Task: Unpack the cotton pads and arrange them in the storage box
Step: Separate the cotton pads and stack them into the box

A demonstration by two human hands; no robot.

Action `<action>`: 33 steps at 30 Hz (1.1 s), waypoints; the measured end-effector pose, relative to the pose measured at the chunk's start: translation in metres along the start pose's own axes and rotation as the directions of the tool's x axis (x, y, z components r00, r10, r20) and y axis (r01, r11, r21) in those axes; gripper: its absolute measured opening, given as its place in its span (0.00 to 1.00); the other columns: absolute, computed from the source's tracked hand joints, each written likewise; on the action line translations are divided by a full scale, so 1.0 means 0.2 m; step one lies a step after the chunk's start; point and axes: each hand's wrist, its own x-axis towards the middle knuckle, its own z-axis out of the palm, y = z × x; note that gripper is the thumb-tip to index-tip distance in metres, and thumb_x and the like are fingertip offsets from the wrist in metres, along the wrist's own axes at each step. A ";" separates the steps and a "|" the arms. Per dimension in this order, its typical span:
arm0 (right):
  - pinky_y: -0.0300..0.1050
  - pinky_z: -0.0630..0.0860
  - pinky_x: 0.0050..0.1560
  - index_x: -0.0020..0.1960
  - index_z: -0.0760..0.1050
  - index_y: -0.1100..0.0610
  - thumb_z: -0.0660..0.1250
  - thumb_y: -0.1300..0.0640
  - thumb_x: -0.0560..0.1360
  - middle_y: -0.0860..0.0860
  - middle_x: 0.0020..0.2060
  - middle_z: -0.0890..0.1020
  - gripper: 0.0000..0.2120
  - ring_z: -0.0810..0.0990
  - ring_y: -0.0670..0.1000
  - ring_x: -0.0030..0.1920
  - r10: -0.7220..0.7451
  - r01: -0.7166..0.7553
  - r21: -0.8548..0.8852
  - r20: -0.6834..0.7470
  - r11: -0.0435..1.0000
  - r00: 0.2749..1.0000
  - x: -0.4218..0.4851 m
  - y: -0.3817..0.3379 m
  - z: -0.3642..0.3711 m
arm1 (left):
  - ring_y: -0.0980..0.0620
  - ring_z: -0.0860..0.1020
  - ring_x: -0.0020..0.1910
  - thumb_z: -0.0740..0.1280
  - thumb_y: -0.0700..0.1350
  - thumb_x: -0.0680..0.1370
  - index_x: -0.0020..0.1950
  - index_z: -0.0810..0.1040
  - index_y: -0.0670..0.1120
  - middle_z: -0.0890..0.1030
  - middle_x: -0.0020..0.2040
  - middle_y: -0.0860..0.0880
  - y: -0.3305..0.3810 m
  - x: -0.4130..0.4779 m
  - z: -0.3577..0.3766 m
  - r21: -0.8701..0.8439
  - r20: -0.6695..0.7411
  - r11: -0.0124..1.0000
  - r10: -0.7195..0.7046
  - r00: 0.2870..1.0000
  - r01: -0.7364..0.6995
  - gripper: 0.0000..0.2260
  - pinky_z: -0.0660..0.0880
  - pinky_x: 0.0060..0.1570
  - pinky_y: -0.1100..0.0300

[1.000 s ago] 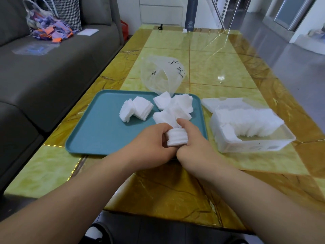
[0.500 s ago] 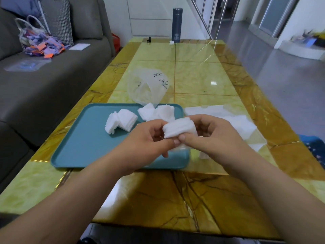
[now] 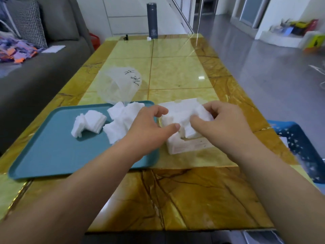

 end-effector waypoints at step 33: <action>0.44 0.74 0.41 0.41 0.79 0.51 0.69 0.50 0.79 0.52 0.41 0.84 0.09 0.82 0.55 0.44 0.071 0.034 -0.537 0.174 0.843 0.982 0.03 -0.04 0.21 | 0.55 0.79 0.45 0.72 0.54 0.78 0.68 0.73 0.60 0.74 0.59 0.56 -0.10 -0.03 0.09 -0.034 -0.019 0.999 0.009 1.000 -0.010 0.20 0.74 0.37 0.66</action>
